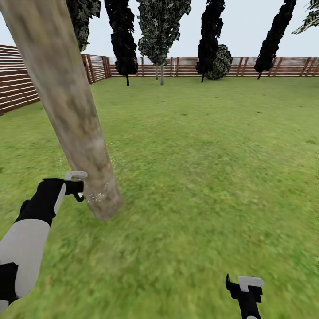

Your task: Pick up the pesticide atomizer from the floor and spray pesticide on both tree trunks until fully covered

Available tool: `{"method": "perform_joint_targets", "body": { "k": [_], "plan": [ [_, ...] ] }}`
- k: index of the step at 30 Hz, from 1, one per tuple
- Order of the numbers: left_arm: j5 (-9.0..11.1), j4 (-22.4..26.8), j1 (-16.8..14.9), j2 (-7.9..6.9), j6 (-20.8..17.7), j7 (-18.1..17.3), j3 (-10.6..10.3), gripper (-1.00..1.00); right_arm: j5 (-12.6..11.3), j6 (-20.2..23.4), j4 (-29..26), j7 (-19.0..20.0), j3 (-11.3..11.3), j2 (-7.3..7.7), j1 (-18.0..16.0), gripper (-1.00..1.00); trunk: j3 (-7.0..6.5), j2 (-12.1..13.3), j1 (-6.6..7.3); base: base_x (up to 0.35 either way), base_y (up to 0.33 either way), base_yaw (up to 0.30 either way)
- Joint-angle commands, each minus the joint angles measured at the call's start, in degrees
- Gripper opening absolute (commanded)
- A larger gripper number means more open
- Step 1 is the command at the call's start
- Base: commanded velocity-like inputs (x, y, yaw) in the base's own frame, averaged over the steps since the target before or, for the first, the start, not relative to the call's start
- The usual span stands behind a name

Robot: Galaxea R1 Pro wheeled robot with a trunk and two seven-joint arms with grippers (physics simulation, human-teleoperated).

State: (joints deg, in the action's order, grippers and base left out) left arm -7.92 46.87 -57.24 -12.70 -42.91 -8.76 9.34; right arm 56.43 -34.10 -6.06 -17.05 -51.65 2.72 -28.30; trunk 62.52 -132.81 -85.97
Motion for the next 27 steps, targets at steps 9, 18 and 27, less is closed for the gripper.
{"method": "perform_joint_targets", "body": {
  "k": [9, 18, 27],
  "plan": [
    [-0.2, 0.1, -0.2, 0.05, 0.0, -0.7, 0.1, -1.0, 0.0, 0.0, 0.0, 0.0, 0.0, 0.05, 0.0, 1.0, 0.0, 0.0, 0.0, -0.036, -0.268, 0.0],
    [-0.1, 0.0, -0.2, -0.25, 0.0, -0.7, 0.2, -1.0, 0.0, 0.0, 0.0, 0.0, 0.0, 0.01, 0.0, 1.0, 0.0, 0.0, 0.0, 0.03, -0.275, 0.032],
    [-0.3, -0.6, 1.3, -0.58, 0.6, -0.5, 0.7, -1.0, 0.0, 0.0, 0.0, 0.0, 0.1, 0.0, 0.0, 1.0, 0.0, 0.0, 0.0, 0.091, -0.275, 0.25]
  ]
}}
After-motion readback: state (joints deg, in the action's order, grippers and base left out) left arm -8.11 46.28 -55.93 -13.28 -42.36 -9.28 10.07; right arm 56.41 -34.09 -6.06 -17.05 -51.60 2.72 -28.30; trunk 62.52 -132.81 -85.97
